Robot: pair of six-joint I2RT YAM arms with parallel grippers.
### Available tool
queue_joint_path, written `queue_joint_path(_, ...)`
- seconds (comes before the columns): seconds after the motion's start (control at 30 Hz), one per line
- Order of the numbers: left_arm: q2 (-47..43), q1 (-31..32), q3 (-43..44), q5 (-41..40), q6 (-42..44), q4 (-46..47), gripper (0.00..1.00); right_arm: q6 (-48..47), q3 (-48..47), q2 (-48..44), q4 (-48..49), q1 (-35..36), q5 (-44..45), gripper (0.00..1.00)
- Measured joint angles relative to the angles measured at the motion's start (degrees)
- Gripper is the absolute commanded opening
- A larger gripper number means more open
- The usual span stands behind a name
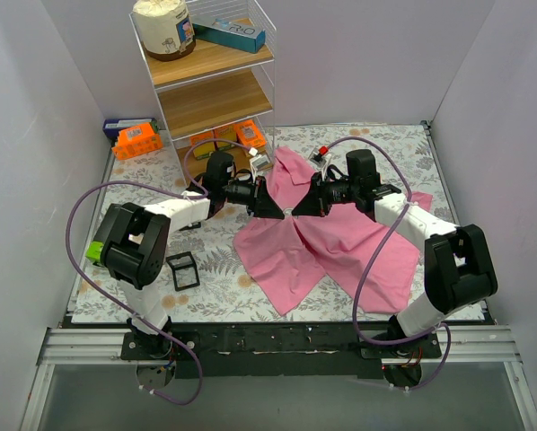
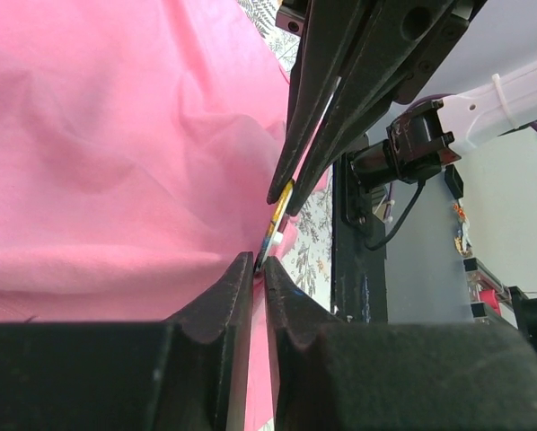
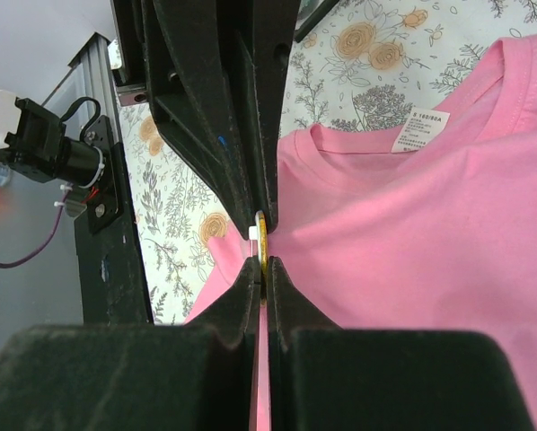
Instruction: Remove the brooch from the garment
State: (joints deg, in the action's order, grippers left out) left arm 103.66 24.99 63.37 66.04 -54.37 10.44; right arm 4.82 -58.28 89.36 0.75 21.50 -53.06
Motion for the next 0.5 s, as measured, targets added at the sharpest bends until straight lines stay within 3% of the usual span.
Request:
queue_joint_path(0.17,0.2,0.0,0.0,0.1,-0.1,0.4,0.03,0.6,0.0,0.3,0.3,0.0,0.2,0.01)
queue_joint_path(0.5,0.5,0.0,0.1,0.3,-0.8,1.2,0.12,1.0,0.0,0.3,0.7,-0.1,0.2,0.01)
